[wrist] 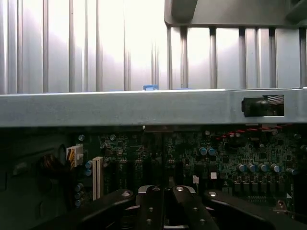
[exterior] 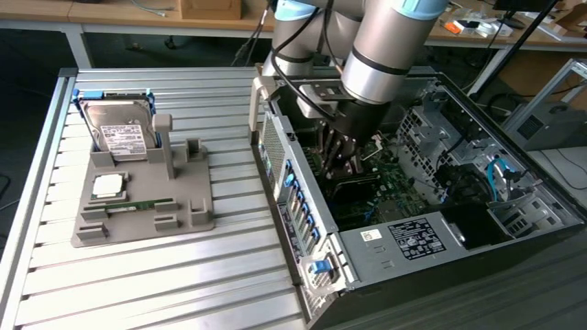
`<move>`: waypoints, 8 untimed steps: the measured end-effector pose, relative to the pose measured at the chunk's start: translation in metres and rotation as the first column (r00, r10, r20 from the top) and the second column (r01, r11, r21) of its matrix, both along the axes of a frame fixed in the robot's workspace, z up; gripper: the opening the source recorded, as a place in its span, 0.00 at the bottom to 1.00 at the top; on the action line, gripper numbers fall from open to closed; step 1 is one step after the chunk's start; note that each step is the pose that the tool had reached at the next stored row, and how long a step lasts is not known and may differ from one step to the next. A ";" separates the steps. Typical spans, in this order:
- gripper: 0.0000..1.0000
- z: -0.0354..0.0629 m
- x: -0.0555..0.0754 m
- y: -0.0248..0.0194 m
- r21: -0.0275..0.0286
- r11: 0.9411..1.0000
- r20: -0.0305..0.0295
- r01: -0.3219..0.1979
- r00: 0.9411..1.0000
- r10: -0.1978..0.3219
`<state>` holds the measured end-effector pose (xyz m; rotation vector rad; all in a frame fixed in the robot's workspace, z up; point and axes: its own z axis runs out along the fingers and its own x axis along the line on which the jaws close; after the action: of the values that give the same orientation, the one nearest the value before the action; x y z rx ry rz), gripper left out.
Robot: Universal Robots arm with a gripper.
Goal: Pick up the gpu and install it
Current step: 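Press down on the gpu until it lock into place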
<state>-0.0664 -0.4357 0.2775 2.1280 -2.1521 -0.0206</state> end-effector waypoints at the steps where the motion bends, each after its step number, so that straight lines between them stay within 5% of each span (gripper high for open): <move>1: 0.11 -0.0008 0.000 0.0000 0.000 1.000 0.000 0.000 1.000 0.000; 8: 0.11 -0.0025 -0.003 -0.0007 0.000 1.000 0.000 0.000 1.000 0.000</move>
<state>-0.0693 -0.4364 0.2750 2.1282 -2.1520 -0.0206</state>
